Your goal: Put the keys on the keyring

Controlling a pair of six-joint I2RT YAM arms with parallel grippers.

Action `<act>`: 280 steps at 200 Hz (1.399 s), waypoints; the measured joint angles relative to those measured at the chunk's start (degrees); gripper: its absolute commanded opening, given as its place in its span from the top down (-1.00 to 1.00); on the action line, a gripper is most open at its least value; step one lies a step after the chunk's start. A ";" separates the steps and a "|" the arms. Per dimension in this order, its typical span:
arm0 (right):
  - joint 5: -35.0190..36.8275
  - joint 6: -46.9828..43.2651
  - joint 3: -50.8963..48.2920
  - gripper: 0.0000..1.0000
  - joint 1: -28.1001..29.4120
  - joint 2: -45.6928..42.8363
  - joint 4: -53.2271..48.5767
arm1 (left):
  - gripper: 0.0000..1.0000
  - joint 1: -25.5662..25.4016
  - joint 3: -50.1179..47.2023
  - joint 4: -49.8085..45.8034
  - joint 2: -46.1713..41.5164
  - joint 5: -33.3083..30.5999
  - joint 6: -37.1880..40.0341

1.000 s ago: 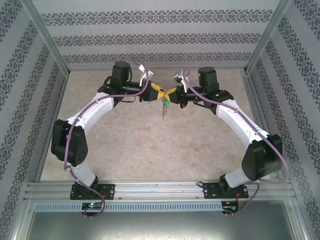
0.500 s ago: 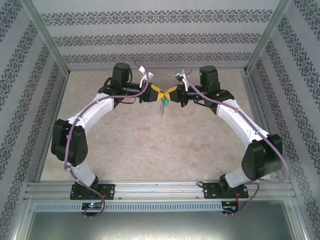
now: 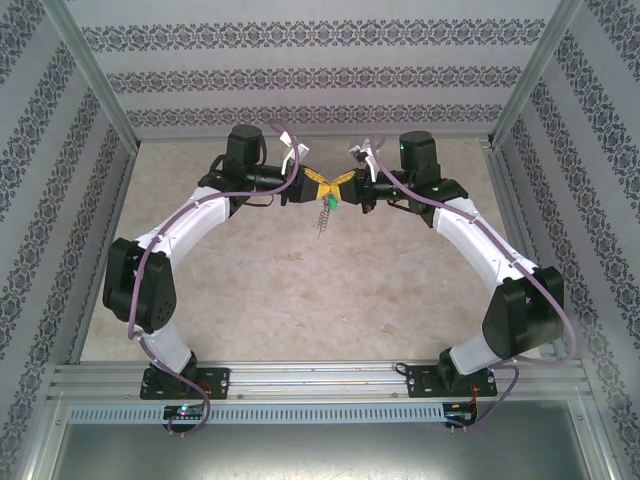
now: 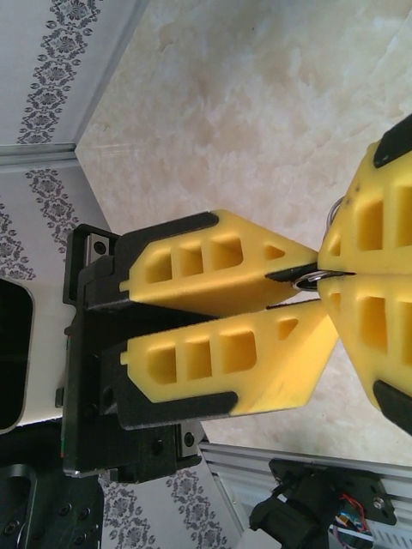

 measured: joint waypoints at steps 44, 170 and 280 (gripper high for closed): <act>-0.26 0.46 0.00 1.00 -0.33 0.00 -0.09 | 1.00 0.00 -1.11 2.32 0.04 0.02 -0.20; 0.26 13.70 -10.84 0.02 -5.86 -5.66 16.68 | 1.00 -0.66 -14.08 25.94 -2.29 -8.44 -11.26; 4.39 22.12 -22.93 -0.16 -0.76 -7.54 30.99 | 1.00 -0.66 -18.75 45.55 -3.67 -9.35 -24.00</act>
